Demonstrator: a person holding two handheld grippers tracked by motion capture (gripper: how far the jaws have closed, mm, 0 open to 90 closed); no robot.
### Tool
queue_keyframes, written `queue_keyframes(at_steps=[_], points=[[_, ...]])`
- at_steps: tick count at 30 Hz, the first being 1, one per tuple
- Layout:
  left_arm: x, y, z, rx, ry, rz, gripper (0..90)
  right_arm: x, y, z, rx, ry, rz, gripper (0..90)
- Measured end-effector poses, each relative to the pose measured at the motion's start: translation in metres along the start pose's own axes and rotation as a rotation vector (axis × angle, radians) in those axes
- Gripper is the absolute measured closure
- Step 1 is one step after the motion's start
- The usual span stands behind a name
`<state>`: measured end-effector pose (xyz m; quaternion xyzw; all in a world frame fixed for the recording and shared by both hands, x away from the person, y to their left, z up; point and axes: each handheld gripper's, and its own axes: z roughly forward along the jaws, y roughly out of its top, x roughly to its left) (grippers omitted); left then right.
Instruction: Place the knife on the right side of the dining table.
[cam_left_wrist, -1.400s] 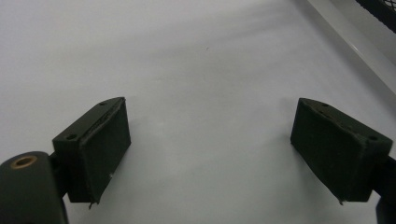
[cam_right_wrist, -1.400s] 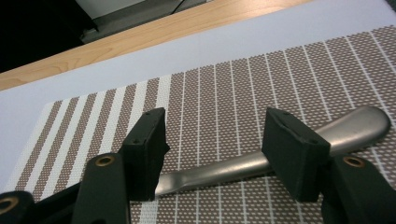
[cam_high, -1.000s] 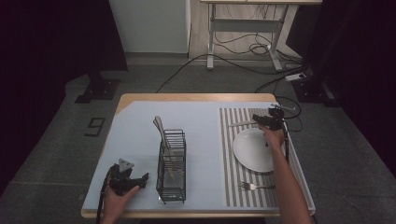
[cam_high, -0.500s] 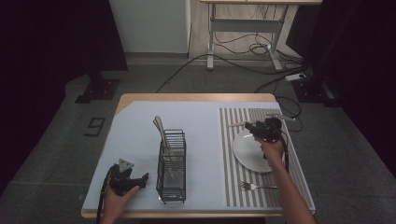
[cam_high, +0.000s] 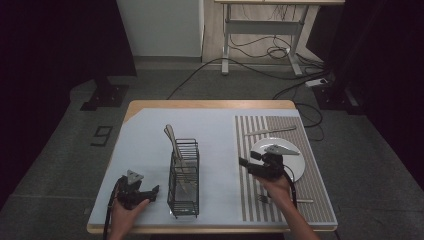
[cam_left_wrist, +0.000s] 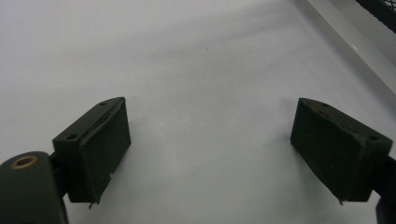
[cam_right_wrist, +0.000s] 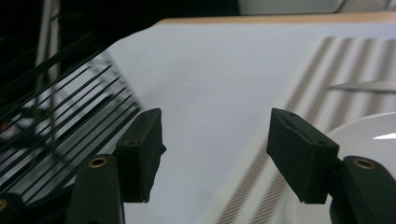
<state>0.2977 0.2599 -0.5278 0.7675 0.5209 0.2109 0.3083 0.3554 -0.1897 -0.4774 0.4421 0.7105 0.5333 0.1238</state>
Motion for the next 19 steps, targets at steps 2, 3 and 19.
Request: queue_keyframes(at_steps=[2,3,19], points=[[0.000,0.000,0.000,0.000,0.000,0.000,11.7,0.012,-0.007,0.003,0.015,0.021,-0.015,35.6],[0.000,0.000,0.000,0.000,0.000,0.000,11.7,0.017,-0.011,0.005,0.022,0.033,-0.021,35.4],[0.000,0.000,0.000,0.000,0.000,0.001,11.7,0.046,-0.039,0.027,0.082,0.085,-0.096,33.2]])
